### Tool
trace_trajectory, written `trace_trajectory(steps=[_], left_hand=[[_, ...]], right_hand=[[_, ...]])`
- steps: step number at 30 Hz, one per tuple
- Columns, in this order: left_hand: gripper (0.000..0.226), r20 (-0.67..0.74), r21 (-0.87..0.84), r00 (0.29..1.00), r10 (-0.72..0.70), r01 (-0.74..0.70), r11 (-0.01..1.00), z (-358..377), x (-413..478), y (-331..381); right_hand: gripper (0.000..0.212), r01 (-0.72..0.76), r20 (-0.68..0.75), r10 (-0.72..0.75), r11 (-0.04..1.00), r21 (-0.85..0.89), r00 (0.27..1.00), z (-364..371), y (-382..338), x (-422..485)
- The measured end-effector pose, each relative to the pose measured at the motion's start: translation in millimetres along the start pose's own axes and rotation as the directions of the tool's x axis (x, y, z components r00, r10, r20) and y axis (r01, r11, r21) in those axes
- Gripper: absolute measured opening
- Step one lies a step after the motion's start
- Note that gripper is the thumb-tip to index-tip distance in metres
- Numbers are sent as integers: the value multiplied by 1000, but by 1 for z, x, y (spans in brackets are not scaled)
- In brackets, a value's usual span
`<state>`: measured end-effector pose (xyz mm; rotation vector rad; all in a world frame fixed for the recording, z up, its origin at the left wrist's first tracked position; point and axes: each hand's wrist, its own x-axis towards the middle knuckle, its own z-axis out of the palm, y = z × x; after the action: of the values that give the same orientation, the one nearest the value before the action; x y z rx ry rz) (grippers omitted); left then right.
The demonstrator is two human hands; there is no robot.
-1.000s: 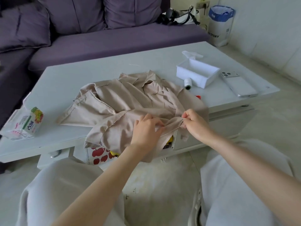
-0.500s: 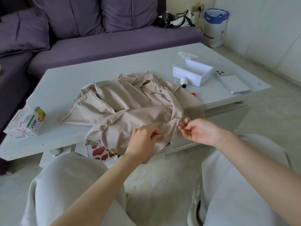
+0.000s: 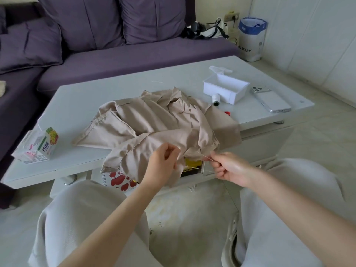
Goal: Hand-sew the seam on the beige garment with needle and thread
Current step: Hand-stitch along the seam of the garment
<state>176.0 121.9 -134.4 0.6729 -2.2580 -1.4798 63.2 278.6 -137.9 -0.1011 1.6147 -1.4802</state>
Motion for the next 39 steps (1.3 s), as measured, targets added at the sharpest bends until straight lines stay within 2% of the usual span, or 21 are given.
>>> trace_trajectory(steps=[3, 6, 10, 14, 19, 22, 23, 25, 26, 27, 28, 29, 30, 31, 33, 36, 37, 39], left_hand=[[16, 0, 97, 1000, -26, 26, 995, -5, 4, -13], [22, 60, 281, 996, -68, 48, 958, -6, 8, -28], [23, 245, 465, 951, -186, 53, 884, -2, 6, -45], [27, 338, 601, 924, -179, -66, 796, 8, 3, -47], [27, 311, 664, 939, -150, -102, 741, 9, 1, -48], [12, 295, 688, 942, -160, -93, 720, 9, -4, -43], [10, 283, 731, 946, -158, -106, 674, 9, -5, -38], [24, 263, 821, 960, -97, -171, 544, 10, -4, -31], [30, 262, 811, 965, -28, -204, 548, 13, -3, -26], [34, 260, 744, 965, 37, -225, 629, 18, -3, -19], [37, 249, 591, 965, 81, -218, 777, 25, -5, -9], [41, 249, 366, 966, 69, -159, 917, 32, -9, 3], [47, 301, 121, 954, 7, -45, 992, 39, -14, 17], [51, 389, -83, 921, -37, 75, 994, 45, -21, 30], [50, 514, -259, 857, -29, 187, 948, 56, -29, 42], [40, 568, -351, 823, -16, 259, 900, 54, -34, 38], [35, 579, -346, 814, -38, 288, 893, 49, -36, 34], [16, 559, -242, 826, -75, 249, 938, 41, -40, 23]], right_hand=[[32, -42, 57, 48, 994, -102, 997, -14, -1, -14], [24, -30, 75, 44, 984, -175, 996, -26, -3, -24], [21, 18, 7, -17, 988, -153, 1000, -37, -9, -35], [22, 94, -71, -100, 992, -87, 992, -49, -24, -46], [22, 160, -191, -166, 986, -47, 967, -57, -42, -51], [23, 150, -260, -157, 988, -43, 953, -58, -42, -49], [23, 143, -262, -150, 989, -48, 953, -57, -41, -49], [21, 126, -248, -138, 990, -64, 959, -49, -39, -49], [20, 125, -237, -137, 990, -65, 962, -43, -39, -50], [19, 131, -222, -141, 990, -59, 965, -37, -38, -49], [18, 140, -207, -148, 989, -49, 967, -29, -37, -49], [17, 148, -197, -154, 988, -40, 968, -21, -37, -48], [16, 155, -193, -161, 987, -44, 968, -14, -37, -47], [16, 165, -199, -176, 984, -68, 964, -7, -36, -46], [14, 191, -227, -219, 972, -140, 949, 3, -34, -42], [15, 205, -275, -258, 957, -207, 926, 7, -35, -36], [17, 203, -285, -269, 949, -240, 920, 5, -36, -34], [22, 191, -318, -281, 939, -286, 906, 0, -37, -29]])
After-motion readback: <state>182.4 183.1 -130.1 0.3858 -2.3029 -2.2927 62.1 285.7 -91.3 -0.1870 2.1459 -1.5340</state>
